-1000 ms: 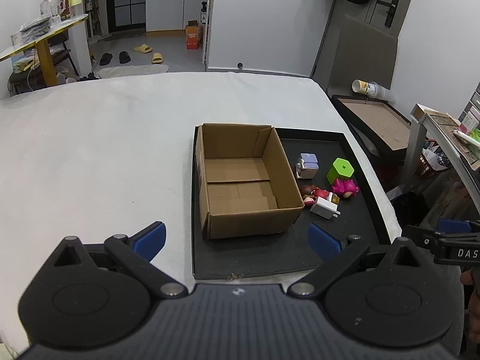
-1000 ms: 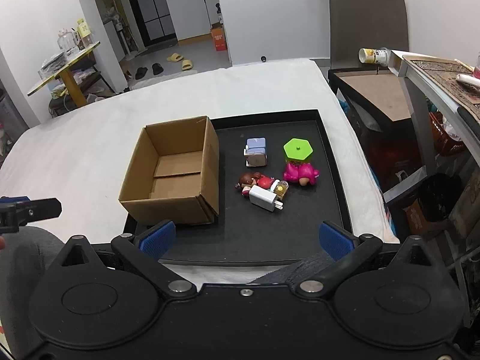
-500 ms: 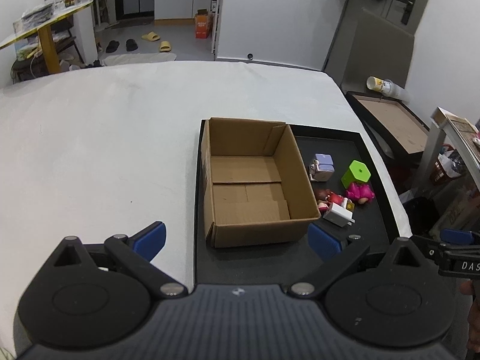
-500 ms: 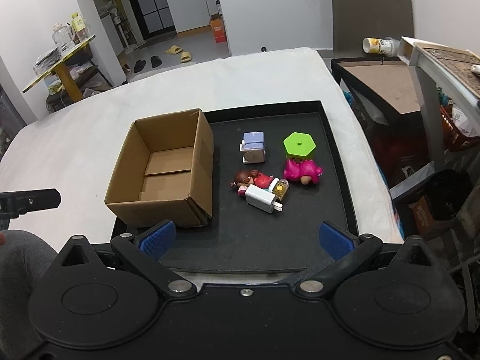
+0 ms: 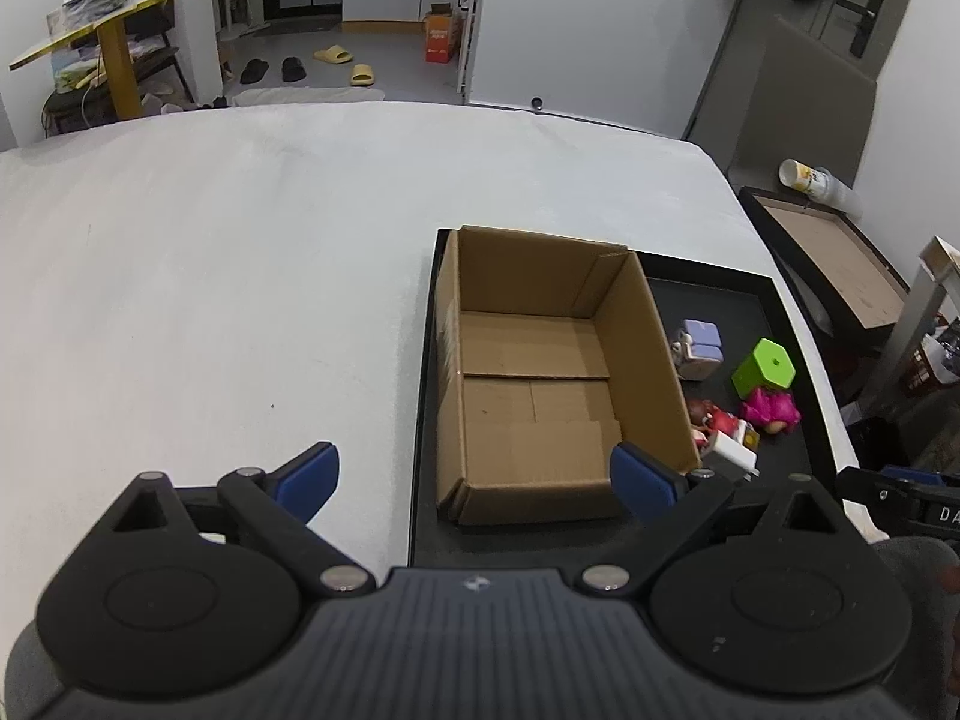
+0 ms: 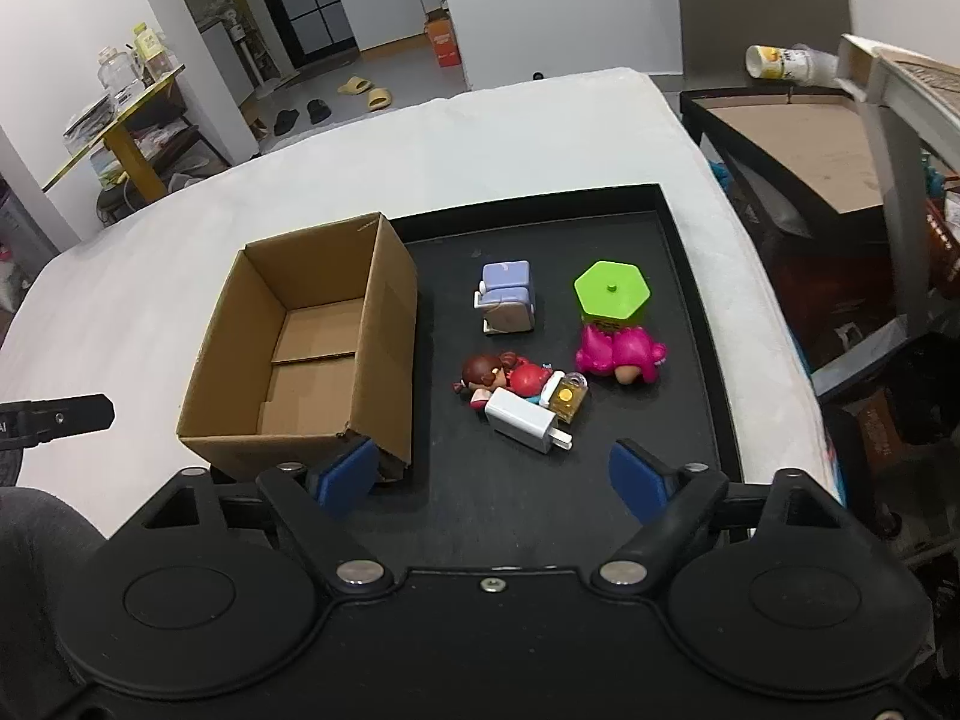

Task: Organize rigid objects
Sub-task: 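Lower the right tool onto the white charger and close its fingers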

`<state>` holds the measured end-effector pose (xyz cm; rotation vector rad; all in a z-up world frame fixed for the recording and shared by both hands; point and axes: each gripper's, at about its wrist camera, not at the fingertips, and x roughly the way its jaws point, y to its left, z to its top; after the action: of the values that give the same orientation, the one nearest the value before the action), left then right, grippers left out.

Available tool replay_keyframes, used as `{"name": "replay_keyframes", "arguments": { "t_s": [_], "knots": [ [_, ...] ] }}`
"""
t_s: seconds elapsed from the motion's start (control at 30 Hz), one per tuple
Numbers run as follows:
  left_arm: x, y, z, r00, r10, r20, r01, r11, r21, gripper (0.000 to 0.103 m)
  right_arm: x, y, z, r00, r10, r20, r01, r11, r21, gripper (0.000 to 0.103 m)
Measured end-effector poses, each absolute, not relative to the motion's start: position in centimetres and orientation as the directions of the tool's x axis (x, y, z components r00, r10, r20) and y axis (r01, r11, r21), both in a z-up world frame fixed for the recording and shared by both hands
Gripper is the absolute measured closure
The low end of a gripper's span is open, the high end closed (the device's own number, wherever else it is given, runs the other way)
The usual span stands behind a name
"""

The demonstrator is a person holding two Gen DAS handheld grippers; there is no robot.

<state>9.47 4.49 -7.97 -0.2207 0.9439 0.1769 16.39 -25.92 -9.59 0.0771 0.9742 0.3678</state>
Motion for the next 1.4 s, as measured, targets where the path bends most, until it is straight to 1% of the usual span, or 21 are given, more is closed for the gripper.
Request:
{"name": "replay_keyframes", "arguments": {
  "t_s": [0.07,0.17,0.23,0.3,0.4,0.47,0.53,0.6,0.7,0.93,1.07,1.27,1.37,1.4],
  "knots": [
    [9.9,4.8,-8.4,0.570,0.047,-0.820,-0.250,0.961,-0.118,0.010,17.0,-25.9,-10.0,0.493,0.350,-0.797,-0.274,0.931,0.240,0.028],
    [10.5,5.5,-9.3,0.562,0.025,-0.827,-0.253,0.957,-0.142,0.015,17.9,-25.6,-10.8,0.480,0.351,-0.804,-0.287,0.929,0.234,0.031],
    [10.9,5.8,-9.9,0.551,0.017,-0.834,-0.256,0.955,-0.150,0.025,18.6,-25.4,-11.4,0.473,0.343,-0.811,-0.296,0.930,0.220,0.033],
    [11.2,6.0,-10.4,0.542,0.007,-0.840,-0.258,0.953,-0.159,0.031,19.2,-25.5,-12.0,0.460,0.350,-0.816,-0.295,0.927,0.232,0.035],
    [11.8,6.1,-11.0,0.533,0.002,-0.846,-0.261,0.952,-0.162,0.038,20.0,-25.4,-12.8,0.446,0.343,-0.826,-0.293,0.929,0.228,0.038],
    [12.1,6.1,-11.4,0.525,-0.004,-0.851,-0.262,0.951,-0.166,0.040,20.5,-25.3,-13.1,0.438,0.352,-0.828,-0.299,0.925,0.235,0.040],
    [12.4,6.3,-11.8,0.517,-0.006,-0.856,-0.267,0.949,-0.167,0.046,20.8,-25.0,-13.4,0.430,0.364,-0.826,-0.317,0.918,0.239,0.040],
    [12.7,6.3,-12.2,0.515,-0.008,-0.857,-0.263,0.950,-0.166,0.049,21.3,-24.7,-13.8,0.421,0.357,-0.834,-0.324,0.918,0.229,0.041],
    [13.2,6.5,-13.0,0.495,-0.019,-0.868,-0.260,0.951,-0.169,0.056,22.1,-24.4,-14.4,0.403,0.360,-0.842,-0.329,0.915,0.234,0.046],
    [13.4,6.8,-14.1,0.474,-0.014,-0.880,-0.276,0.947,-0.163,0.066,23.7,-23.5,-15.9,0.368,0.349,-0.862,-0.351,0.910,0.220,0.058],
    [13.7,6.7,-14.6,0.447,-0.007,-0.894,-0.280,0.948,-0.148,0.071,24.3,-22.7,-16.8,0.359,0.328,-0.874,-0.378,0.907,0.185,0.058],
    [14.1,7.1,-15.2,0.421,-0.007,-0.907,-0.313,0.938,-0.152,0.077,24.9,-22.4,-17.8,0.332,0.317,-0.888,-0.384,0.906,0.180,0.058],
    [14.2,7.2,-15.3,0.424,-0.014,-0.905,-0.319,0.933,-0.164,0.083,25.2,-22.2,-17.6,0.345,0.305,-0.888,-0.383,0.909,0.164,0.058],
    [14.2,7.1,-15.3,0.427,-0.014,-0.904,-0.318,0.934,-0.165,0.086,25.3,-22.0,-17.6,0.350,0.303,-0.886,-0.385,0.909,0.159,0.058]
  ]
}}
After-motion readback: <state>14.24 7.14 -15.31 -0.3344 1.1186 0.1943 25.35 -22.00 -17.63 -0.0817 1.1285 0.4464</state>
